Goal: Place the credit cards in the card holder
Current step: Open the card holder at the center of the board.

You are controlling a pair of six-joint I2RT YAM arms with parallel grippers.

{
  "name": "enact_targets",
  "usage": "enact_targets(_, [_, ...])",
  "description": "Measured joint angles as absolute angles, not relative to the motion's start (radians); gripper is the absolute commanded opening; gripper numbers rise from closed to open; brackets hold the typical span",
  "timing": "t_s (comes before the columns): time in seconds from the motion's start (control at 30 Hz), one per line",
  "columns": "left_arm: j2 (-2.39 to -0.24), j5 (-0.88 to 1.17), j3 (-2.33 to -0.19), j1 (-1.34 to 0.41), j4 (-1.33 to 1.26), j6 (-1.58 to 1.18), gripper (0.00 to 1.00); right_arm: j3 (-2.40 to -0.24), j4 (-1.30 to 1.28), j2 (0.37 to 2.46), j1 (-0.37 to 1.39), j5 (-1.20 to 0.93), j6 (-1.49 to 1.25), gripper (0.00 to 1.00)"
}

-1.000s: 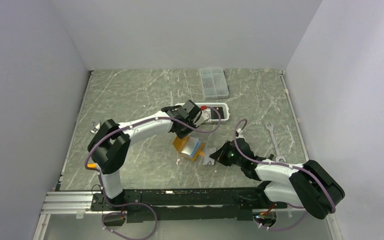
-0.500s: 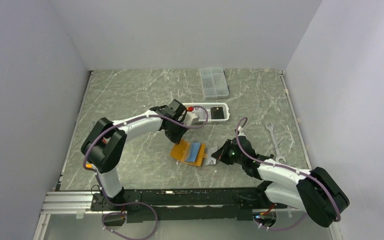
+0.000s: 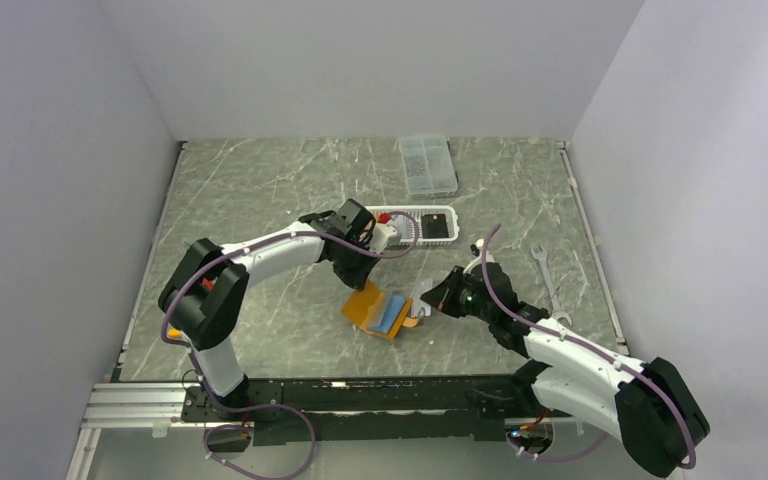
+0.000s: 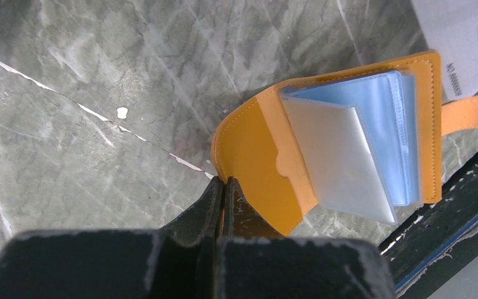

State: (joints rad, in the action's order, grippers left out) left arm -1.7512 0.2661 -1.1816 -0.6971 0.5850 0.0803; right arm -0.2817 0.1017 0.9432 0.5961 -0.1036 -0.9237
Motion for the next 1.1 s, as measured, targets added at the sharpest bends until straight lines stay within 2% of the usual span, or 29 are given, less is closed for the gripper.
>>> enact_targets(0.47, [-1.738, 0.262, -1.182, -0.725, 0.6, 0.063, 0.0, -0.329, 0.255, 1.101, 0.6, -0.331, -0.854, 0.0])
enact_targets(0.9, [-1.668, 0.204, -1.278, -0.77, 0.691, 0.056, 0.0, -0.506, 0.086, 0.882, 0.568, -0.156, -0.752, 0.0])
enact_targets(1.1, [-1.666, 0.204, -1.273, -0.776, 0.697, 0.036, 0.0, -0.492, 0.118, 0.964, 0.587, -0.204, -0.783, 0.0])
